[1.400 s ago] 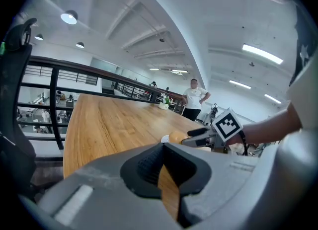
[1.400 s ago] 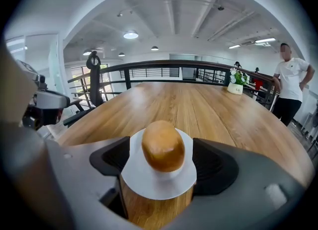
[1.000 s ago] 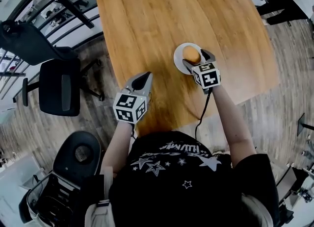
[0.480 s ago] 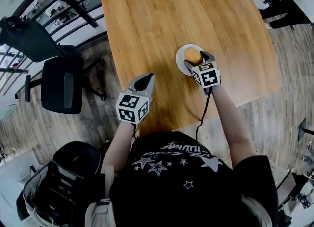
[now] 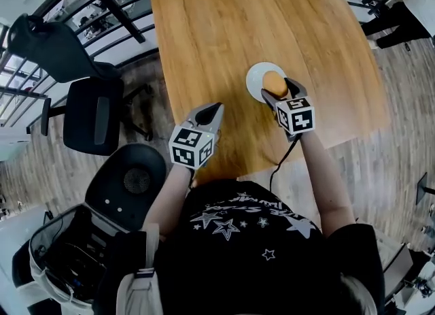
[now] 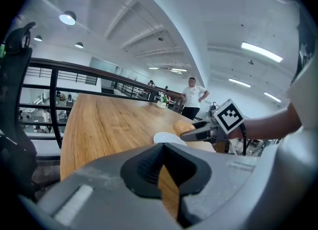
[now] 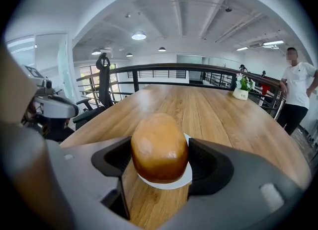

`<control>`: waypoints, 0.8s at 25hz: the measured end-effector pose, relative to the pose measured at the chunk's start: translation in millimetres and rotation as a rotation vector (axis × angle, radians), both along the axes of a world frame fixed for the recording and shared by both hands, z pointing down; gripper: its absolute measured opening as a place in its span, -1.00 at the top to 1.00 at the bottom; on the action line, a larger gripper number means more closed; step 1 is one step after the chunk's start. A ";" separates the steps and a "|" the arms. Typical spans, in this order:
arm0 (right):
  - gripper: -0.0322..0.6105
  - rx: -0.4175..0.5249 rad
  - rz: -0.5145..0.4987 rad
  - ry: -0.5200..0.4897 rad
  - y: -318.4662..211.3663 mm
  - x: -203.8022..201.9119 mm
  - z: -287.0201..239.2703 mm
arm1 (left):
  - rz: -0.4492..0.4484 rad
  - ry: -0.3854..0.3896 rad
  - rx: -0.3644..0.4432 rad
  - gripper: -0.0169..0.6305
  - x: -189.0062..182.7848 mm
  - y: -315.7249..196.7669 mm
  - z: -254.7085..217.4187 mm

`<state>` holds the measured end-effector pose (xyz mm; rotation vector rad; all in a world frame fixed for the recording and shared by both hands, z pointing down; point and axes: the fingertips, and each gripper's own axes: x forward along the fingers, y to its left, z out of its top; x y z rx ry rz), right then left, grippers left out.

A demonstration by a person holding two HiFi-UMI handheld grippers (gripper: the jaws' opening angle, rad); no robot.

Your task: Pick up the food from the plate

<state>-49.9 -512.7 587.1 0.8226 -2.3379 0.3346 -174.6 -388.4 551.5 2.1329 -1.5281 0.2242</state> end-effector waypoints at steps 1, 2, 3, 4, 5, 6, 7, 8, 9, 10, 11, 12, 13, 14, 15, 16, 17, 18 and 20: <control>-0.21 0.003 0.006 -0.008 2.5 3.2 -5.1 | 0.002 -0.002 0.004 0.94 2.8 1.9 -3.3; -0.21 0.005 0.013 -0.016 5.2 6.6 -10.1 | 0.004 -0.004 0.008 0.94 5.7 4.3 -6.5; -0.21 0.008 0.019 -0.025 8.4 9.8 -14.9 | 0.006 -0.005 0.012 0.94 8.7 7.2 -9.7; -0.21 0.010 0.025 -0.035 11.9 13.0 -19.7 | 0.007 -0.007 0.015 0.94 11.5 10.3 -12.8; -0.21 0.013 0.030 -0.043 15.5 16.0 -24.4 | 0.009 -0.008 0.018 0.94 14.3 13.4 -15.6; -0.21 0.015 0.034 -0.051 19.1 18.9 -28.8 | 0.011 -0.009 0.020 0.94 17.0 16.5 -18.1; -0.21 0.018 0.037 -0.059 23.1 21.9 -32.9 | 0.014 -0.010 0.021 0.94 19.6 19.8 -20.3; -0.21 0.019 0.040 -0.065 27.6 25.2 -36.4 | 0.016 -0.010 0.020 0.94 22.3 23.5 -22.3; -0.21 0.019 0.043 -0.071 32.6 28.8 -39.5 | 0.018 -0.011 0.020 0.94 25.1 27.6 -24.4; -0.21 0.018 0.048 -0.076 38.0 32.7 -42.1 | 0.021 -0.013 0.021 0.94 28.1 31.8 -26.6; -0.21 0.017 0.053 -0.082 43.4 36.8 -44.5 | 0.024 -0.015 0.023 0.94 31.1 36.1 -28.9; -0.21 0.016 0.059 -0.089 48.9 40.7 -46.5 | 0.027 -0.017 0.027 0.94 34.2 40.1 -31.2; -0.21 0.015 0.063 -0.096 54.3 44.3 -48.1 | 0.031 -0.020 0.032 0.94 37.2 43.8 -33.3; -0.21 0.014 0.067 -0.103 59.8 47.3 -49.2 | 0.033 -0.023 0.038 0.94 39.9 47.5 -35.0; -0.21 0.015 0.069 -0.109 65.3 50.0 -50.0 | 0.036 -0.026 0.043 0.94 42.4 51.3 -36.3; -0.21 0.016 0.071 -0.115 70.8 52.3 -50.7 | 0.038 -0.029 0.047 0.94 44.6 55.1 -37.4; -0.21 0.018 0.072 -0.120 76.1 54.5 -51.5 | 0.039 -0.032 0.050 0.94 46.9 58.8 -38.4; -0.21 0.019 0.074 -0.126 81.1 56.9 -52.4 | 0.040 -0.034 0.053 0.94 49.2 62.5 -39.2; -0.21 0.021 0.082 -0.139 90.5 62.2 -54.0 | 0.043 -0.039 0.057 0.94 54.4 69.8 -40.0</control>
